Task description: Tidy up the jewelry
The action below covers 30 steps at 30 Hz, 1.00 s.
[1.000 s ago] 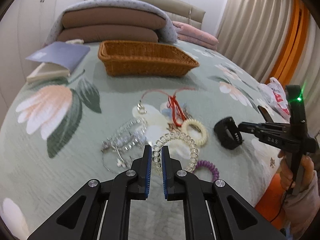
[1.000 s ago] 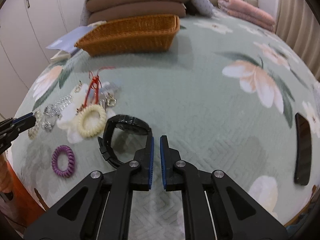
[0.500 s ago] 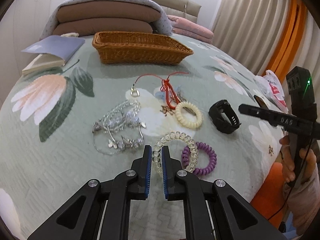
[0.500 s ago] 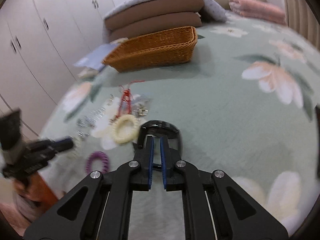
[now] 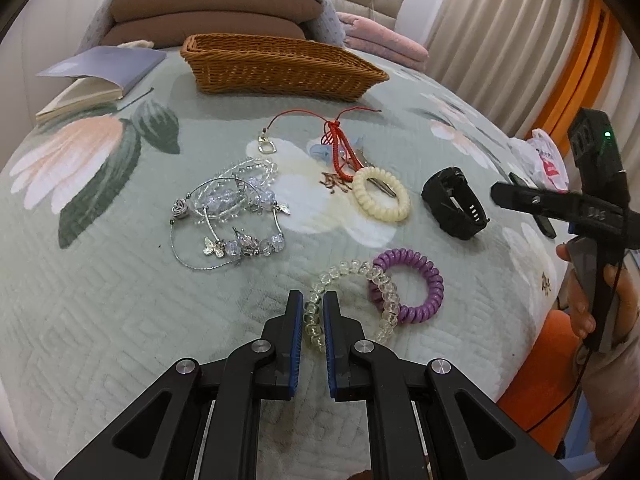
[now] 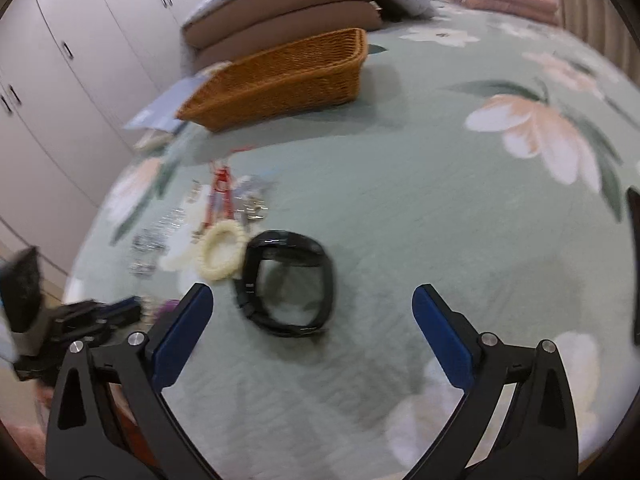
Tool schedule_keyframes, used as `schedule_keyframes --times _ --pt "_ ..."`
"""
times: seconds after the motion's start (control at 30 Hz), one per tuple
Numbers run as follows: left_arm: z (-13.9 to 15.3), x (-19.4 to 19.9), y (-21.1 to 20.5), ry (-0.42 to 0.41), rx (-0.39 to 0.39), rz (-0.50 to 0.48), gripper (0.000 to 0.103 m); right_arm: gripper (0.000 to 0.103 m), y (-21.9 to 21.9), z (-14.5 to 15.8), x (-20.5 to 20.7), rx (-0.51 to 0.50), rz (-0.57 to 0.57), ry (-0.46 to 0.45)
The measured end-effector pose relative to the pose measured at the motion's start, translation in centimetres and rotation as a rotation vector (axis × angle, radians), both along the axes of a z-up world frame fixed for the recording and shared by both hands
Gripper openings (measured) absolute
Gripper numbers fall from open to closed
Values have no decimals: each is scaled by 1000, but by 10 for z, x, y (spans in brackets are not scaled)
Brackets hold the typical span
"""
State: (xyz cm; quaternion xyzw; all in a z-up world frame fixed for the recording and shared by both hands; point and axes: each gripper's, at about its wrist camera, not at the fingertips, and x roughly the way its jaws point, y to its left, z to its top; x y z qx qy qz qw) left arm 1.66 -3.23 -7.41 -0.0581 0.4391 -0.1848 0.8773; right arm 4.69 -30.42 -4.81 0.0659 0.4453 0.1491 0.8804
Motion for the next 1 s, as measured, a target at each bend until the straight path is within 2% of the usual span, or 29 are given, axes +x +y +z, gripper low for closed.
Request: schedule_keyframes --times 0.1,0.17,0.2,0.23,0.3,0.4,0.43,0.5,0.63,0.9,1.0 --pt "-1 0 0 3 -2 4 10 95 4 -3 6 -77 -13 18" --pt "-2 -1 -1 2 6 6 10 76 8 -4 10 -128 -20 24" --pt "-1 -1 -3 0 15 7 10 54 10 -6 14 -150 -22 36" --pt "-1 -1 -4 -2 22 7 10 37 13 -8 20 -158 -20 55" --pt "-1 -2 -5 -4 33 6 10 33 17 -13 26 -161 7 86" --pt "-1 -2 -6 -5 38 9 10 30 33 -16 32 -229 45 84" --pt "-1 -2 -7 -7 40 10 10 19 38 -15 32 -234 60 77" --pt "-1 -2 -8 -15 42 13 10 10 43 -15 32 -239 73 71" --pt "2 -4 -11 -40 57 8 9 6 42 -13 32 -188 93 56" --pt "20 -6 -5 -96 -8 11 9 6 41 9 21 -148 96 -52" --pt "30 -4 -2 -120 -11 16 9 6 40 20 18 -134 88 -93"
